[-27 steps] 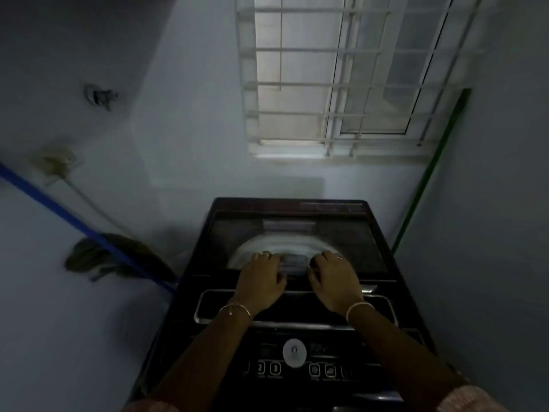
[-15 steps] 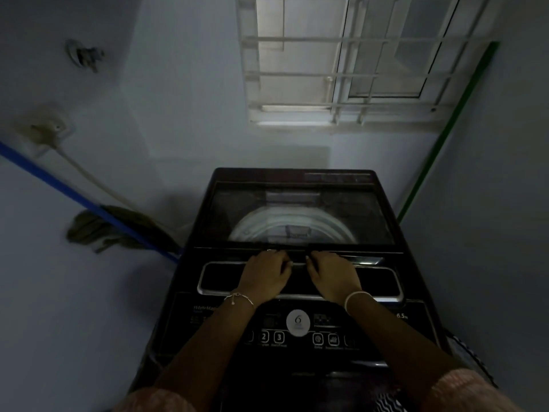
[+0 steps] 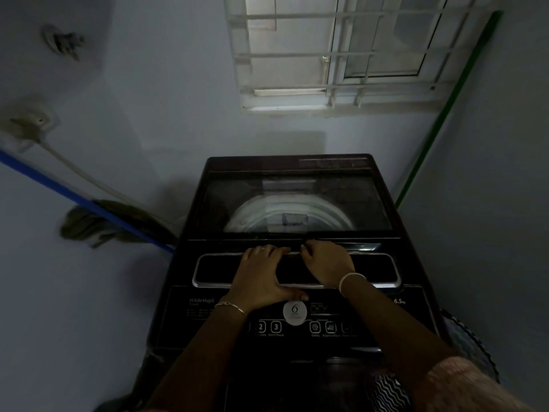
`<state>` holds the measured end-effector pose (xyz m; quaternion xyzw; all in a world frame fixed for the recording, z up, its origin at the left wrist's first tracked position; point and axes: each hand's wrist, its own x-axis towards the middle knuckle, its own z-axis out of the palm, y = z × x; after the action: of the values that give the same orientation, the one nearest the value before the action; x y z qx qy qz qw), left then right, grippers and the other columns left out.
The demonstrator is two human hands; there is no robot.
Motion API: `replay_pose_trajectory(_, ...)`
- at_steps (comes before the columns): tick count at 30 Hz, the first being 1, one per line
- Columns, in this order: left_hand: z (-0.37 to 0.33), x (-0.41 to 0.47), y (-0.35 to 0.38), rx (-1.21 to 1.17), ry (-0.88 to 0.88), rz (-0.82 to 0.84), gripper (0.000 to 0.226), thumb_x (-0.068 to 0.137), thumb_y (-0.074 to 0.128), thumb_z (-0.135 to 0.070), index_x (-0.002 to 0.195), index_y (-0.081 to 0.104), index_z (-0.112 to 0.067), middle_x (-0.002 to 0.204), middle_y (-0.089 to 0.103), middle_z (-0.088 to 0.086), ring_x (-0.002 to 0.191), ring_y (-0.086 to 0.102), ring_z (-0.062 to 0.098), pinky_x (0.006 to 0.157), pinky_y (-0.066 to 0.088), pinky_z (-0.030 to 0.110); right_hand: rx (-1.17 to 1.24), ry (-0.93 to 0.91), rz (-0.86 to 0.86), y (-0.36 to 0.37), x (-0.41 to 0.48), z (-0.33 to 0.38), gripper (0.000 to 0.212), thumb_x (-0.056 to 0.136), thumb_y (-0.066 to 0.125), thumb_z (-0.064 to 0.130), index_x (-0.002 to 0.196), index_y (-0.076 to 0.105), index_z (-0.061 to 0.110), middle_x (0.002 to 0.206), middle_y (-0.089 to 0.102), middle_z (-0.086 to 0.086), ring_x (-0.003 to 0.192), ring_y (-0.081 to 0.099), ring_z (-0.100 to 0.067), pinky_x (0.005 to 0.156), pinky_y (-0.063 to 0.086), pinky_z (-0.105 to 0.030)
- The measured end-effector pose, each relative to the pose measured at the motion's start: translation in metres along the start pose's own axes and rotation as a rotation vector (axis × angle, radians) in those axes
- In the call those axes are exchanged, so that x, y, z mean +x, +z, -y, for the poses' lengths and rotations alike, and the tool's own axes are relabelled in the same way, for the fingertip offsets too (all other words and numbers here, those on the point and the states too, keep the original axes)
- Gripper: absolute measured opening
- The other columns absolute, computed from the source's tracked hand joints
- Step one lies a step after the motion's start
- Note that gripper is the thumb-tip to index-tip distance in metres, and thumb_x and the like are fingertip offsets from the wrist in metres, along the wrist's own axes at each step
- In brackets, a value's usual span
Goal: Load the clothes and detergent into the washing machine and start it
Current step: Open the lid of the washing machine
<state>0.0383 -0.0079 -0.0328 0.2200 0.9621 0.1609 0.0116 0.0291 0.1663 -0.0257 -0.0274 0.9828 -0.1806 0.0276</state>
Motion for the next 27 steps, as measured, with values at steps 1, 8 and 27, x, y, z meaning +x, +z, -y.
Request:
replay_pose_trajectory(1,0.0,-0.001,0.0,0.005,0.006,0.003,0.11,0.045,0.051,-0.092,0.138,0.039,-0.035,0.131,0.048,-0.01,0.123,0.042,0.012,0.111,0.026,0.032,0.013,0.011,0.018,-0.001,0.001,0.001,0.038,0.099,0.034,0.037,0.094,0.063,0.013,0.098,0.069,-0.011,0.091,0.064,-0.03,0.079,0.047,-0.036)
replay_pose_trajectory(8,-0.008,0.0,-0.027,0.081,0.088,-0.086,0.106,0.053,0.045,-0.094,0.139,0.04,-0.032,0.137,0.046,-0.008,0.126,0.043,0.012,0.112,0.03,0.034,-0.011,-0.012,0.088,-0.034,0.016,0.01,0.044,0.098,0.034,0.042,0.096,0.068,0.014,0.104,0.069,-0.012,0.095,0.064,-0.029,0.078,0.046,-0.034)
replay_pose_trajectory(27,-0.053,0.073,-0.135,0.182,0.177,-0.971,0.021,0.074,0.074,-0.037,0.087,0.069,-0.022,0.093,0.066,-0.005,0.088,0.057,0.018,0.077,0.038,0.033,-0.184,-0.336,-0.776,-0.183,0.05,0.055,0.019,0.085,0.052,0.022,0.071,0.058,0.01,0.071,0.06,-0.007,0.069,0.055,-0.026,0.055,0.034,-0.028)
